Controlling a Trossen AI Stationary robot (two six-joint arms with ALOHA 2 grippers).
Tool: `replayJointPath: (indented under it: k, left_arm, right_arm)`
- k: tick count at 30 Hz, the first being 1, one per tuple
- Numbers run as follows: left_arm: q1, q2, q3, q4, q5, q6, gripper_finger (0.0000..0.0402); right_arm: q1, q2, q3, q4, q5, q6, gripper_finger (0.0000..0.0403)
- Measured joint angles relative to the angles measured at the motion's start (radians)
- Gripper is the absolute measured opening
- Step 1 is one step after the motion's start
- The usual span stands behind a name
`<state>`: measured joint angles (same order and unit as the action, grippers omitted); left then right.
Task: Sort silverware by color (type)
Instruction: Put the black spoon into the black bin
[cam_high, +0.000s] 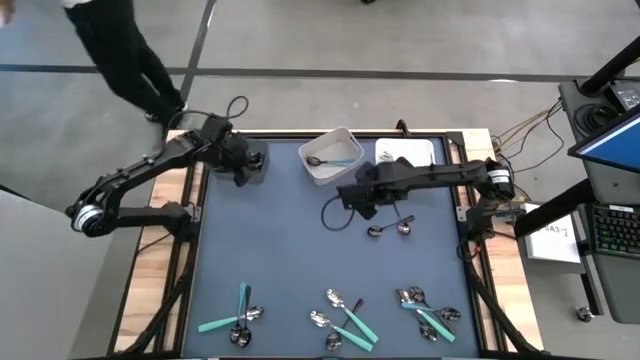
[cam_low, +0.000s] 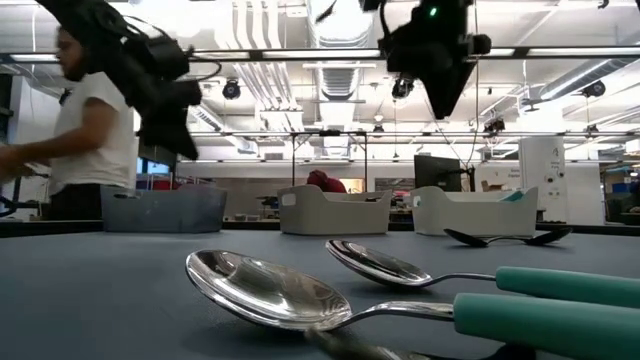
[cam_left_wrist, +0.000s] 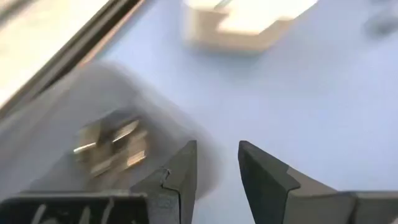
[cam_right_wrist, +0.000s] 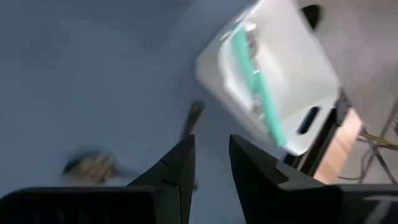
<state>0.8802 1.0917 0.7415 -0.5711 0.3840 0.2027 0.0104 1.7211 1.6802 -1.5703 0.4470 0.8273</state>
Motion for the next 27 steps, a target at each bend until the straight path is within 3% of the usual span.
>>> replayJointPath:
  k: [4, 7, 16, 19, 22, 27]
  left_arm:
    - [-0.033, -0.040, 0.000, 0.081, 0.275, -0.138, 0.0100]
    - [-0.092, -0.060, 0.000, 0.187, 0.362, -0.252, 0.0100]
    - [-0.319, -0.100, 0.000, 0.439, 0.360, -0.372, 0.0100]
    - [-0.360, -0.110, 0.000, 0.526, 0.359, -0.394, 0.0100]
    - [-0.387, -0.118, 0.000, 0.630, 0.359, -0.449, 0.0100]
    - [-0.425, -0.129, 0.000, 0.802, 0.359, -0.580, 0.0100]
  right_arm:
    - [0.078, -0.001, -0.004, 0.003, -0.061, 0.005, 0.0091]
    - [0.135, -0.001, -0.034, 0.001, -0.066, 0.029, 0.0091]
    - [0.188, -0.013, -0.230, 0.049, -0.193, -0.013, 0.0091]
    - [0.181, -0.029, -0.306, 0.152, -0.199, -0.108, 0.0091]
    - [0.152, -0.054, -0.401, 0.267, -0.271, -0.198, 0.0091]
    - [0.094, -0.106, -0.528, 0.369, -0.307, -0.208, 0.0091]
